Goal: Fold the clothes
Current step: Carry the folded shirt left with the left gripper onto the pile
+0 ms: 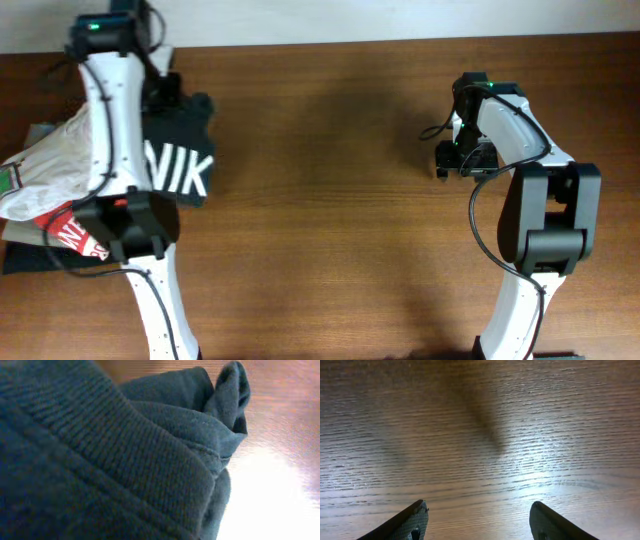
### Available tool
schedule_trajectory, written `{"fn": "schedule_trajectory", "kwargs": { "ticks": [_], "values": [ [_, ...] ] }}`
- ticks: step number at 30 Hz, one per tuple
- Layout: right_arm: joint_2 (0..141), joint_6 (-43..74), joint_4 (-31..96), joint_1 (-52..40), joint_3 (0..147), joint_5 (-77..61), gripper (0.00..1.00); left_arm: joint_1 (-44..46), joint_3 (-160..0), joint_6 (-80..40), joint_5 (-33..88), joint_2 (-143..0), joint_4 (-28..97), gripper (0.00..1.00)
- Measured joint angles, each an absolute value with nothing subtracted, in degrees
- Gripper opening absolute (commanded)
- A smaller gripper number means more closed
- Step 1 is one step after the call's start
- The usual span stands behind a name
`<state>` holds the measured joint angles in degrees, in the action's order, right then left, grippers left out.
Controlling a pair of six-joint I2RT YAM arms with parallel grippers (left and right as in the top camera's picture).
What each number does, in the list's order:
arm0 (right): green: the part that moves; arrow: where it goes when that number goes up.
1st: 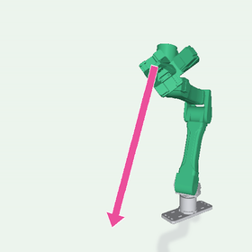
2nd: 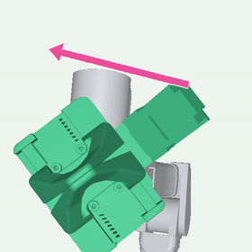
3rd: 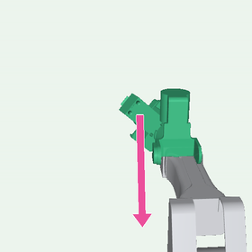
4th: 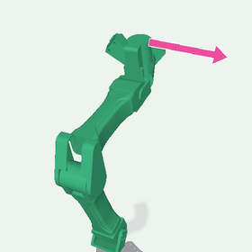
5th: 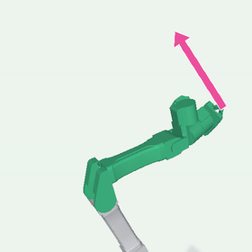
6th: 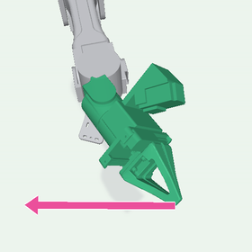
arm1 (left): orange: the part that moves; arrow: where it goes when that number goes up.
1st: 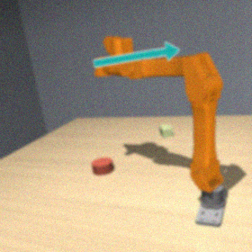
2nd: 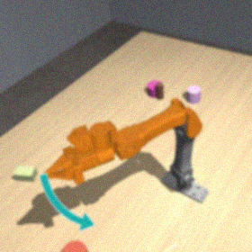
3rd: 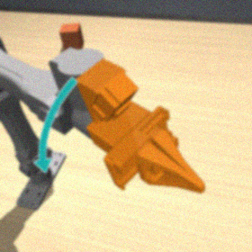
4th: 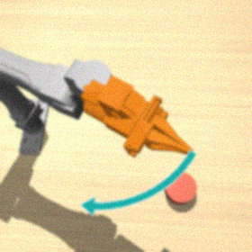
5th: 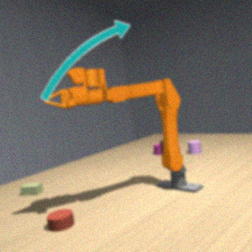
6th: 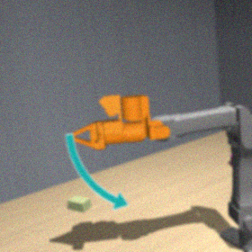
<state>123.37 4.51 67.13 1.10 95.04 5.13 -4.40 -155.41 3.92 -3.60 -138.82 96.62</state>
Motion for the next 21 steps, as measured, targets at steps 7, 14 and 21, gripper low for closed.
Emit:
{"fn": "schedule_trajectory", "kwargs": {
  "ticks": [7, 14, 21],
  "values": [
    [123.37, 4.51, 67.90, 1.10, 95.04, 5.13, 0.69, -19.99, -153.75, 1.83, -4.10, -126.26, 96.47, 0.00],
    [123.37, 4.49, 68.38, 1.08, 95.04, 5.13, 0.69, -35.24, -124.81, 1.87, -1.65, -127.00, 69.38, 0.99],
    [123.37, 4.54, 68.60, 1.08, 95.04, 4.73, 0.78, -37.74, -123.09, 3.46, -0.47, -118.76, 69.23, 0.99]
  ]
}}
